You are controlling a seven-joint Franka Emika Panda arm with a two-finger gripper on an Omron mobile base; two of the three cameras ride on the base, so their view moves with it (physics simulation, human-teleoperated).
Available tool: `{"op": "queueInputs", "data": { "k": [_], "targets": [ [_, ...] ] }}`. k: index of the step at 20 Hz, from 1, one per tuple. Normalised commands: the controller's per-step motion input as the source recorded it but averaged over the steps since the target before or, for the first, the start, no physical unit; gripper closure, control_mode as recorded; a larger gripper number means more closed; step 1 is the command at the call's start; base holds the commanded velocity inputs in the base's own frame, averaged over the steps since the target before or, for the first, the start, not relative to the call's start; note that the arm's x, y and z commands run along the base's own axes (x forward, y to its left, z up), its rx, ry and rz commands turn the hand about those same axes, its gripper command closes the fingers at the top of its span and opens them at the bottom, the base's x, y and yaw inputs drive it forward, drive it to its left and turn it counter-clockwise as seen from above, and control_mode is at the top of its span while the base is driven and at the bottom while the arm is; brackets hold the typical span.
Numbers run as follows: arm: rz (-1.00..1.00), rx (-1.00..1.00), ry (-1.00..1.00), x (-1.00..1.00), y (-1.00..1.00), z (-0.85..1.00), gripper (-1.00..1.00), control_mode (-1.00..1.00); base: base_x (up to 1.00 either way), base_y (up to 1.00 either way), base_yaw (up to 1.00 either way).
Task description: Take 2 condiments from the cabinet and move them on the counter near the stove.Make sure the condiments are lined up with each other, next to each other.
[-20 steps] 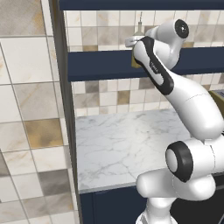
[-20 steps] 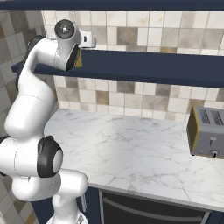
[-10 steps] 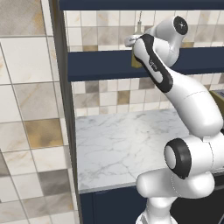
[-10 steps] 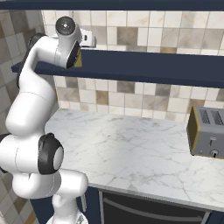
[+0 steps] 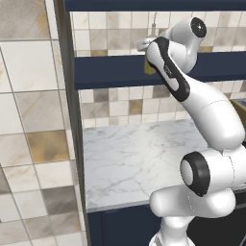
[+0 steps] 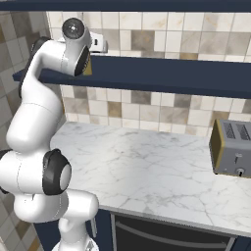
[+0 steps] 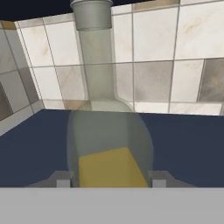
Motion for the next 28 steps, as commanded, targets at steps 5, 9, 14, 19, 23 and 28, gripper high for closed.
{"op": "queueInputs", "data": {
  "k": [5,9,14,19,23,28],
  "targets": [
    [0.00,0.00,-0.09,-0.01,0.00,-0.09,1.00,-1.00,0.00,0.00,0.00],
    [0.00,0.00,-0.09,-0.12,0.01,-0.05,1.00,-1.00,0.00,0.00,0.00],
    [0.00,0.00,-0.02,-0.31,0.00,0.00,1.00,-1.00,0.00,0.00,0.00],
    [0.01,-0.01,-0.05,-0.66,0.00,0.17,1.00,-1.00,0.00,0.00,0.00],
    [0.03,-0.10,0.00,-0.86,0.00,0.15,1.00,-1.00,0.00,0.00,0.00],
    [0.03,-0.08,0.00,-0.96,0.00,0.05,1.00,-1.00,0.00,0.00,0.00]
  ]
}}
